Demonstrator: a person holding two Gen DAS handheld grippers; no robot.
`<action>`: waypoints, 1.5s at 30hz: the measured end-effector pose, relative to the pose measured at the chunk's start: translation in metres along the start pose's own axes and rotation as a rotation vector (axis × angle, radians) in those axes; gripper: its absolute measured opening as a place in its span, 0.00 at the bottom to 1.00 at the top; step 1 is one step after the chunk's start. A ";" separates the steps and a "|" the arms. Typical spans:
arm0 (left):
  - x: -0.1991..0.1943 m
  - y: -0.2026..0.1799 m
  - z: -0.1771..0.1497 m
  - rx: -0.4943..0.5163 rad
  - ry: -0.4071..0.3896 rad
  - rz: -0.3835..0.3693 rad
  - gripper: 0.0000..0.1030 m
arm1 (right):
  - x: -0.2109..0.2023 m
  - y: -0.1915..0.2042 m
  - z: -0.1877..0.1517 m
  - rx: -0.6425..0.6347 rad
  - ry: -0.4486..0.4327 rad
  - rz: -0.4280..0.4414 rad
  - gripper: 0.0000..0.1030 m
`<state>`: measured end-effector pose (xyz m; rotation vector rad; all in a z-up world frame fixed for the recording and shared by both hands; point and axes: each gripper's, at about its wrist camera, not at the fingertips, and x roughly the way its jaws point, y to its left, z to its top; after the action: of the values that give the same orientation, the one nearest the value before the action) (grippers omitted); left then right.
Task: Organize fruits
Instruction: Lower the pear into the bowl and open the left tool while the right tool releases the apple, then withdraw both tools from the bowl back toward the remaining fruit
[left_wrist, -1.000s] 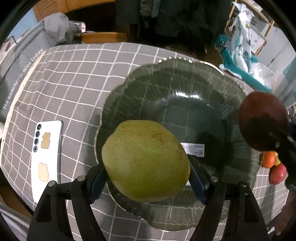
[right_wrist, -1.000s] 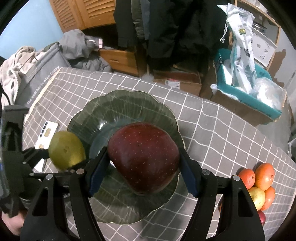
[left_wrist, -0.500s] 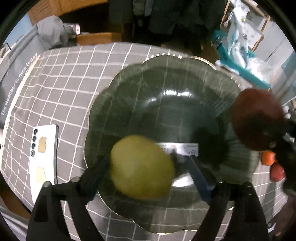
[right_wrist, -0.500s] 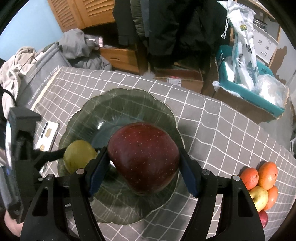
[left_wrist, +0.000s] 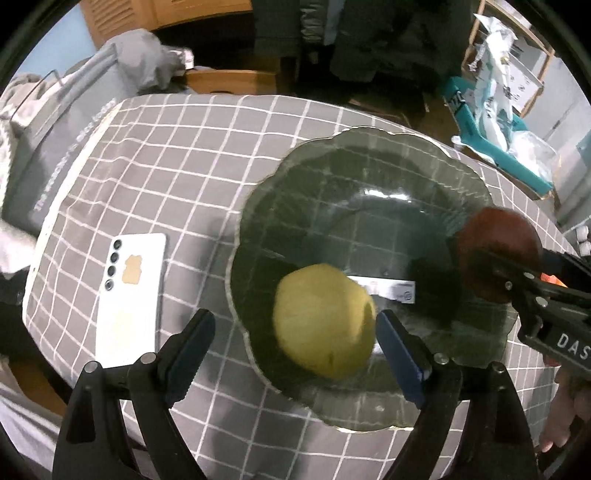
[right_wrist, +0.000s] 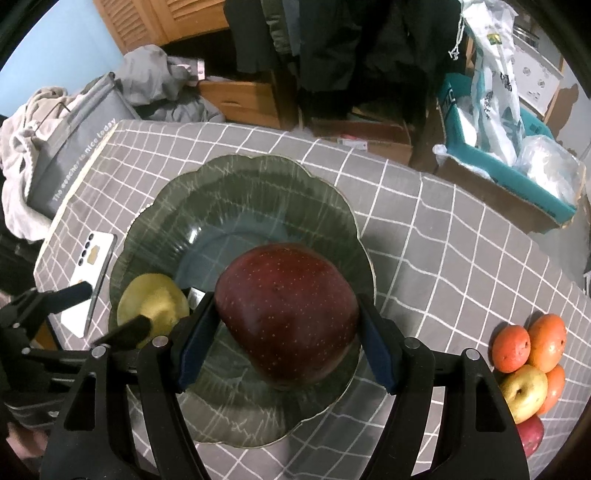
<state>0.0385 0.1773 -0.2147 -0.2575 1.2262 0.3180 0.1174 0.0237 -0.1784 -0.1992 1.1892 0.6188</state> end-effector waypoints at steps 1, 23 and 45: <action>-0.002 0.003 0.000 -0.005 -0.006 0.007 0.87 | 0.002 0.000 0.000 0.002 0.007 0.002 0.71; -0.015 0.007 0.000 -0.012 -0.038 0.028 0.87 | -0.003 0.004 0.001 -0.008 -0.011 -0.003 0.77; -0.060 -0.029 -0.002 0.046 -0.137 -0.035 0.87 | -0.102 -0.017 -0.011 0.010 -0.233 -0.146 0.77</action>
<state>0.0294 0.1436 -0.1576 -0.2135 1.0914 0.2726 0.0944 -0.0304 -0.0924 -0.1976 0.9434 0.4937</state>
